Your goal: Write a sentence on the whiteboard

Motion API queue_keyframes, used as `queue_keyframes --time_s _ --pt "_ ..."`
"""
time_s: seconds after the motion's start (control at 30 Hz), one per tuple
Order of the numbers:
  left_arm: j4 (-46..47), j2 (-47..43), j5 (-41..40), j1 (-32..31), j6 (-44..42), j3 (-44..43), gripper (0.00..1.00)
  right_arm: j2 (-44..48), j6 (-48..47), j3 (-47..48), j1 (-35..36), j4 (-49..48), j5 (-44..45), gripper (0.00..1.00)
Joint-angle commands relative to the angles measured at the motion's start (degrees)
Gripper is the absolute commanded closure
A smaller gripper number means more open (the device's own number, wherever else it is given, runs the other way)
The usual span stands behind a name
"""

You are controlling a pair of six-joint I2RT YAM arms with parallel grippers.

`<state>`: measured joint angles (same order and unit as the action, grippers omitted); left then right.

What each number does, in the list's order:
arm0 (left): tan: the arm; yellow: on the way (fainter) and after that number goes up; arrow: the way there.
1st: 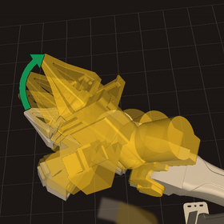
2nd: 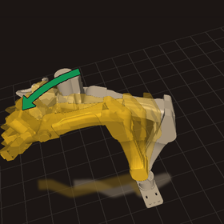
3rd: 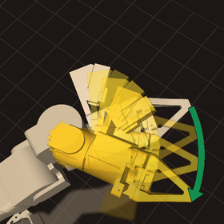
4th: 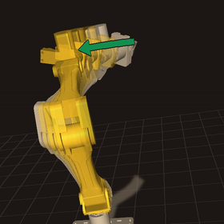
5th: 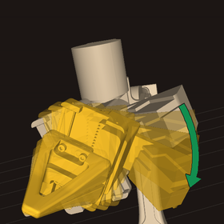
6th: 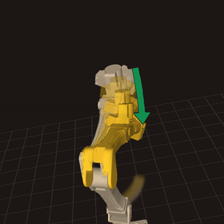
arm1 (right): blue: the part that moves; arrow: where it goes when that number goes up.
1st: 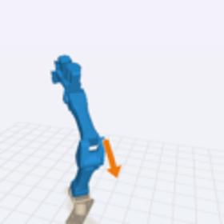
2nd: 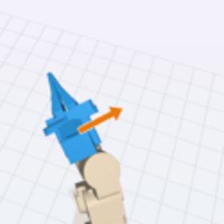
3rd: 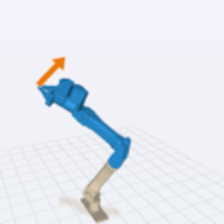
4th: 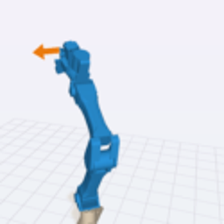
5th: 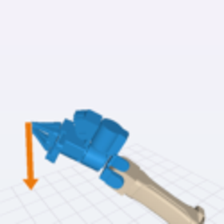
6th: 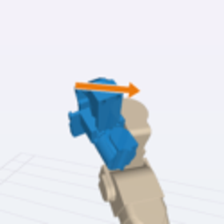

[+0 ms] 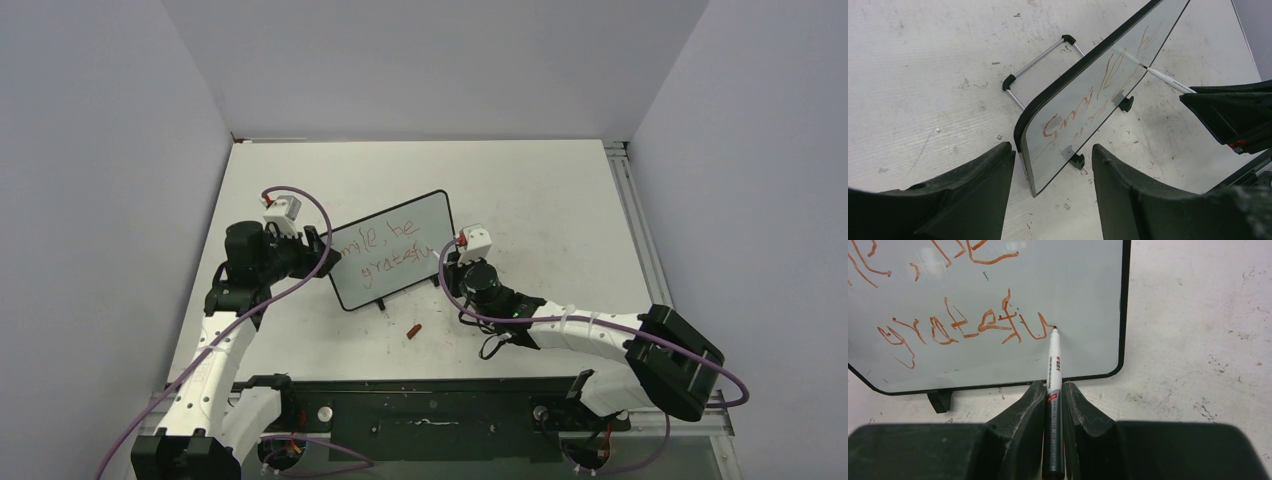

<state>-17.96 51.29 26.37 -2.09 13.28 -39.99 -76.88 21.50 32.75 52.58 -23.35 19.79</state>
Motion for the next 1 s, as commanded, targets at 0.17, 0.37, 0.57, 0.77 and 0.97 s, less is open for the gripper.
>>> queue_keyframes --time_s 0.17,0.37,0.57,0.77,0.97 --pt "1.7 -1.2 1.0 0.2 -0.4 -1.2 0.44 7.2 -0.7 0.2 -0.1 0.6 2.1 0.95" --pt "1.7 -1.1 1.0 0.2 -0.3 -1.2 0.43 7.2 -2.9 2.7 -0.2 0.8 2.6 0.95" --pt "1.7 -1.0 1.0 0.2 -0.3 -1.2 0.43 4.5 -3.9 3.5 -0.2 -1.7 2.5 0.95" --pt "1.8 -0.8 1.1 0.2 -0.3 -1.3 0.43 2.2 -4.8 4.3 -0.3 -3.5 2.5 0.95" --pt "1.9 -0.7 1.1 0.2 -0.3 -1.3 0.43 1.0 -5.2 4.8 -0.2 -5.0 2.5 0.95"
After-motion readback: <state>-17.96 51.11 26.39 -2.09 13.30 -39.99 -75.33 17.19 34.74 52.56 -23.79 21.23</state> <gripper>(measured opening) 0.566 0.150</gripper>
